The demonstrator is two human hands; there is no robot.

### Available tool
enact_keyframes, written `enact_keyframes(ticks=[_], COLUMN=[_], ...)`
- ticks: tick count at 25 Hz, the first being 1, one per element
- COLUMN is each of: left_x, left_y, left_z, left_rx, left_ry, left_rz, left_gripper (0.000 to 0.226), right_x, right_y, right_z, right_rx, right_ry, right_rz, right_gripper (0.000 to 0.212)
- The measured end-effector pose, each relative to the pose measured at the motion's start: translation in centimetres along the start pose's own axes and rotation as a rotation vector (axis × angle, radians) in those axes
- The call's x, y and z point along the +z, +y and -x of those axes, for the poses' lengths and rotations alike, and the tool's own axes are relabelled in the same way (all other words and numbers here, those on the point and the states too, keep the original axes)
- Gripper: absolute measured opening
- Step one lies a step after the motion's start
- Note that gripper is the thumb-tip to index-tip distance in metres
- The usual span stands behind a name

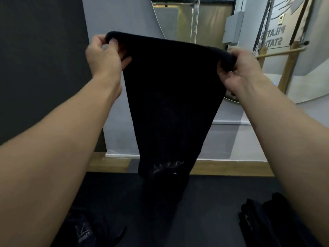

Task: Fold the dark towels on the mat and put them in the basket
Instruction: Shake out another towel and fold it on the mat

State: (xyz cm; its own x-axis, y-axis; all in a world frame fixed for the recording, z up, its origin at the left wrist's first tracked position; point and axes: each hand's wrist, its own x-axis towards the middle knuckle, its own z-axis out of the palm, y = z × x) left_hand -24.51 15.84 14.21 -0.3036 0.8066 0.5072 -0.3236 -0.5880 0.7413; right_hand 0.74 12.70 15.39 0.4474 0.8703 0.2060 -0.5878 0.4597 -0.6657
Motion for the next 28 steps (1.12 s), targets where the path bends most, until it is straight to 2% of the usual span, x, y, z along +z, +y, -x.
enact_keyframes(ticks=[3,6,8,11,14,18,19,20,22,23,25,26,28], left_x=[-1.3,-4.7,-6.7,-8.7,-10.2,-12.2,-12.7,-13.3,-14.5,-15.0,-15.5,-15.7,-15.8], left_y=[1.7,1.3,0.2,-3.1,-6.7,-8.3,-8.4,-8.6,-9.1,-9.4,-10.0,-10.4,-10.8], left_z=[3.9,8.0,10.4,13.7,15.6,16.3,16.4,16.6,17.3,18.0,19.8,20.4,20.9], left_rx=[0.126,0.269,0.262,0.098,-0.081,-0.200,-0.228,-0.263,-0.356,-0.415,-0.528,-0.575,-0.628], left_ry=[0.003,0.075,0.113,0.164,0.160,0.131,0.124,0.110,0.066,0.034,-0.050,-0.088,-0.129], left_rz=[-0.034,-0.292,-0.382,-0.367,-0.475,-0.520,-0.516,-0.512,-0.483,-0.465,-0.446,-0.465,-0.517], left_gripper=[0.011,0.012,0.014,0.019,0.014,0.020,0.022,0.022,0.024,0.025,0.025,0.024,0.023], right_x=[-1.8,-5.8,-8.3,-11.6,-14.8,-18.5,-19.4,-20.5,-22.9,-23.9,-25.2,-25.7,-26.1], right_y=[-1.2,-0.4,0.8,3.5,6.7,10.1,10.8,11.4,13.4,14.7,16.5,17.0,17.4], right_z=[3.8,8.0,10.5,13.0,14.7,16.9,17.5,18.1,19.2,19.9,21.0,21.4,21.7], right_rx=[-0.012,0.016,0.035,0.053,0.104,0.153,0.135,0.099,-0.013,-0.081,-0.108,-0.063,0.062], right_ry=[0.047,0.108,0.126,0.121,0.087,0.028,-0.039,-0.130,-0.357,-0.465,-0.562,-0.553,-0.437], right_rz=[0.040,0.175,0.276,0.449,0.519,0.606,0.718,0.924,1.471,1.667,1.813,1.805,1.684], right_gripper=[0.016,0.020,0.020,0.023,0.023,0.020,0.020,0.032,0.053,0.049,0.024,0.015,0.017])
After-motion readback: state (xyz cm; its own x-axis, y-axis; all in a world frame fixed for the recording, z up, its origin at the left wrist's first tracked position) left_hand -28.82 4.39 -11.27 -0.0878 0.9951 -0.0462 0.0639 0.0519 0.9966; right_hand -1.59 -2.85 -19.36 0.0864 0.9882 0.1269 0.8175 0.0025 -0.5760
